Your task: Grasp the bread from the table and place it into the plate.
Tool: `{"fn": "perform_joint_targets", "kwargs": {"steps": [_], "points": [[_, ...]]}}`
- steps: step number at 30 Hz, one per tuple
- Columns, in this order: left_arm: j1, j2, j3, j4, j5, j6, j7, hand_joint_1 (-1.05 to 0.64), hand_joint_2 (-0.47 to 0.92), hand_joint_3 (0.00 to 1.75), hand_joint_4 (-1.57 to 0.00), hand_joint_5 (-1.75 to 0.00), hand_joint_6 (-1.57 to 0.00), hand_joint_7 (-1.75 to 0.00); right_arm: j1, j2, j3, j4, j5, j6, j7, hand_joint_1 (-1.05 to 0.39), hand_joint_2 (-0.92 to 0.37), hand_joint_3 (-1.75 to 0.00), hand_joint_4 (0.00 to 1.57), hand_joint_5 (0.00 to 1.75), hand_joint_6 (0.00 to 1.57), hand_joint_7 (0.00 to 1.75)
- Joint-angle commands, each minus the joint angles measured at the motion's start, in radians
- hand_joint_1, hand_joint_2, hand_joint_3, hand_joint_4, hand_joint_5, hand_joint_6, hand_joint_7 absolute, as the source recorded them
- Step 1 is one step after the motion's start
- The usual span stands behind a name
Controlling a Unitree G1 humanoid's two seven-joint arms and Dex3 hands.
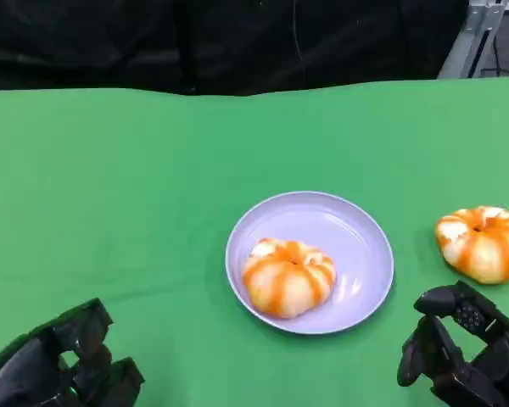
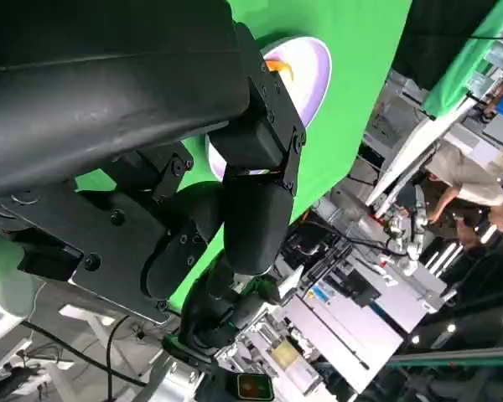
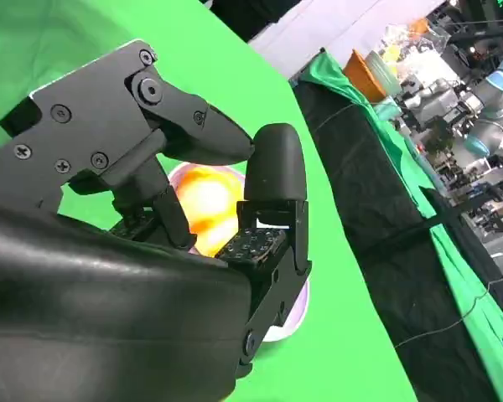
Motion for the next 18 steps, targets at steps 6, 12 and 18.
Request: {"fn": "perform_joint_targets", "kwargs": {"steps": [6,12,18], "points": [[0.005,0.014,-0.005,-0.004,0.015,-0.013,-0.012,-0.10,0.56,1.35,-0.98,-1.75,-0.82,-1.75,0.015,-0.012,0.002,-0.031,0.001,0.007,-0.012,-0.15,-0.54,-1.11,0.85,1.75,0.83,1.42],[0.006,0.013,-0.010,-0.016,0.016,-0.011,0.005,-0.10,0.56,1.36,-0.98,-1.75,-0.83,-1.75,0.013,-0.015,-0.005,-0.021,0.009,-0.005,0.005,-0.15,-0.54,-1.11,0.84,1.75,0.82,1.43],[0.006,0.012,-0.013,-0.017,0.025,-0.017,0.007,-0.10,0.56,1.35,-0.99,-1.75,-0.83,-1.75,0.009,-0.013,-0.009,-0.015,0.002,-0.007,0.002,-0.15,-0.54,-1.10,0.84,1.75,0.83,1.43]]}}
